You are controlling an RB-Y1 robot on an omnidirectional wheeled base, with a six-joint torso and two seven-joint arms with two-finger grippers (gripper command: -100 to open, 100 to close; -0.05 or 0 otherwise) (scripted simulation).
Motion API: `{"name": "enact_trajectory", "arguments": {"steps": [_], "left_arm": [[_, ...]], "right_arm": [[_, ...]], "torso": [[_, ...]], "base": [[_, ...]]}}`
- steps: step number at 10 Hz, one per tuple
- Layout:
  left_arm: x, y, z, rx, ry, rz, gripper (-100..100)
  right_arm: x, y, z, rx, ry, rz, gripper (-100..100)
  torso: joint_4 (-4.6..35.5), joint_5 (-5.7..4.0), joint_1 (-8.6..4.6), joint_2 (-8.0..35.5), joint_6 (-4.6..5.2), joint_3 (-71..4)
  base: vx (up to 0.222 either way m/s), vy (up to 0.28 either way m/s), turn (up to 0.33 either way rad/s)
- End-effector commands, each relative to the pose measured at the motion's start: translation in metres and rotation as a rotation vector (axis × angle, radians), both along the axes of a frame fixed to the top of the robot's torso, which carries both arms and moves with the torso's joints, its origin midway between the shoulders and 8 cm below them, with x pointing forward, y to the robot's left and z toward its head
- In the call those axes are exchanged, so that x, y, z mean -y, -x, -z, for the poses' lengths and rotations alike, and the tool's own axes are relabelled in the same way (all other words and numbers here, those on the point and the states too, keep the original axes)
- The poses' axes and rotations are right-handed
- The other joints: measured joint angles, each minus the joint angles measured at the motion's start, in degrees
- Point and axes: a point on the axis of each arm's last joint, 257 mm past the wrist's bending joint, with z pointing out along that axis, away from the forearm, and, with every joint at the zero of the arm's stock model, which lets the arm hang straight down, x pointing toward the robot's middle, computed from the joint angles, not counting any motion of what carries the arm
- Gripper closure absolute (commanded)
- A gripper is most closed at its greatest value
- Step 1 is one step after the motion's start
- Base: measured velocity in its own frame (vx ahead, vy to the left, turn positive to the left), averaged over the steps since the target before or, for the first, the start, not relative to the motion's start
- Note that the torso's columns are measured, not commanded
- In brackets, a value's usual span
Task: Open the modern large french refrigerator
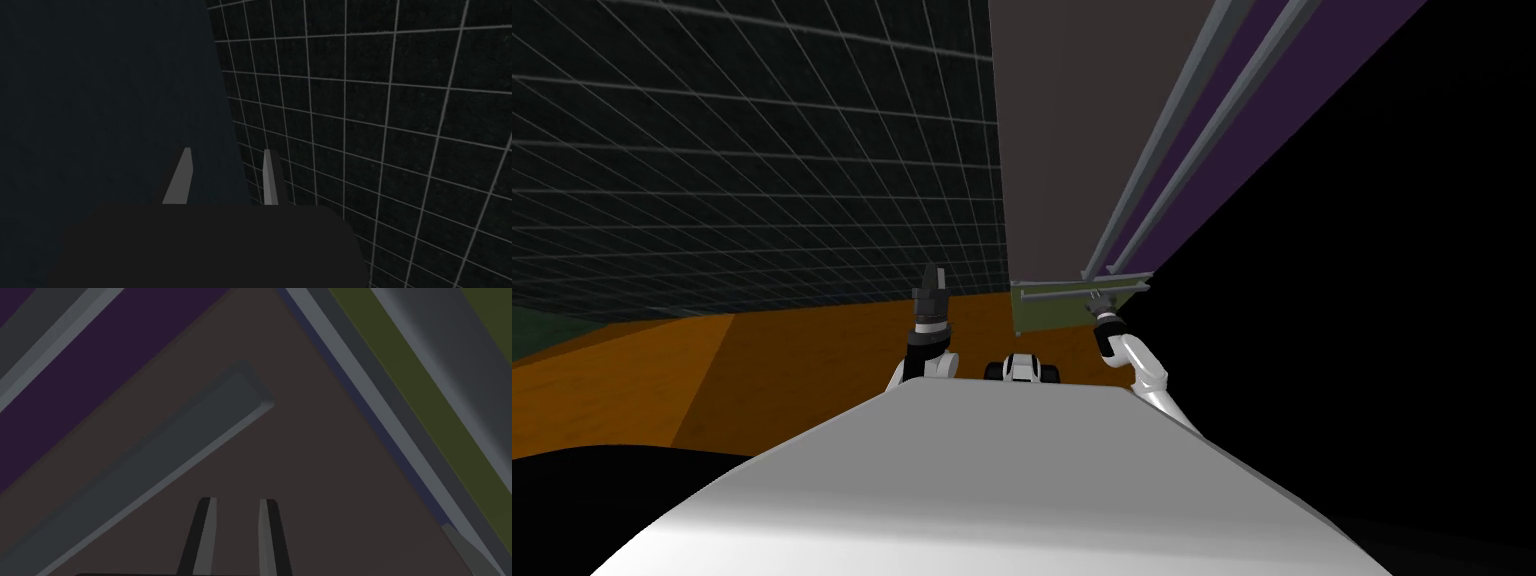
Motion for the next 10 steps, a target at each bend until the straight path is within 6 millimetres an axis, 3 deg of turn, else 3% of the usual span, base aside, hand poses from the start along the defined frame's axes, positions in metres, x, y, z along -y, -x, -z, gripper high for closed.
{"name": "enact_trajectory", "arguments": {"steps": [1,4,7,9,10], "left_arm": [[0.000,0.000,0.000,0.000,0.000,0.000,0],[0.000,0.000,0.000,0.000,0.000,0.000,0],[0.000,0.000,0.000,0.000,0.000,0.000,0],[0.000,0.000,0.000,0.000,0.000,0.000,0],[0.000,0.000,0.000,0.000,0.000,0.000,0]], "right_arm": [[-0.010,0.000,0.002,-0.005,0.007,-0.041,-100],[-0.026,-0.001,0.004,-0.014,0.017,-0.103,-100],[-0.040,0.000,0.007,-0.025,0.024,-0.161,-100],[-0.038,0.000,0.007,-0.022,0.024,-0.153,-100],[-0.038,0.000,0.007,-0.022,0.024,-0.152,100]], "torso": [[0.0,-0.01,0.07,0.0,0.05,0.0],[0.1,0.23,0.82,0.4,0.03,0.2],[0.1,0.18,0.68,0.6,0.05,0.3],[0.2,0.24,0.96,0.7,0.06,0.4],[0.2,0.29,1.04,0.6,0.04,0.4]], "base": [[0.124,-0.173,0.096],[0.150,-0.159,0.123],[0.109,-0.167,0.118],[0.021,-0.047,0.011],[0.001,-0.005,0.011]]}}
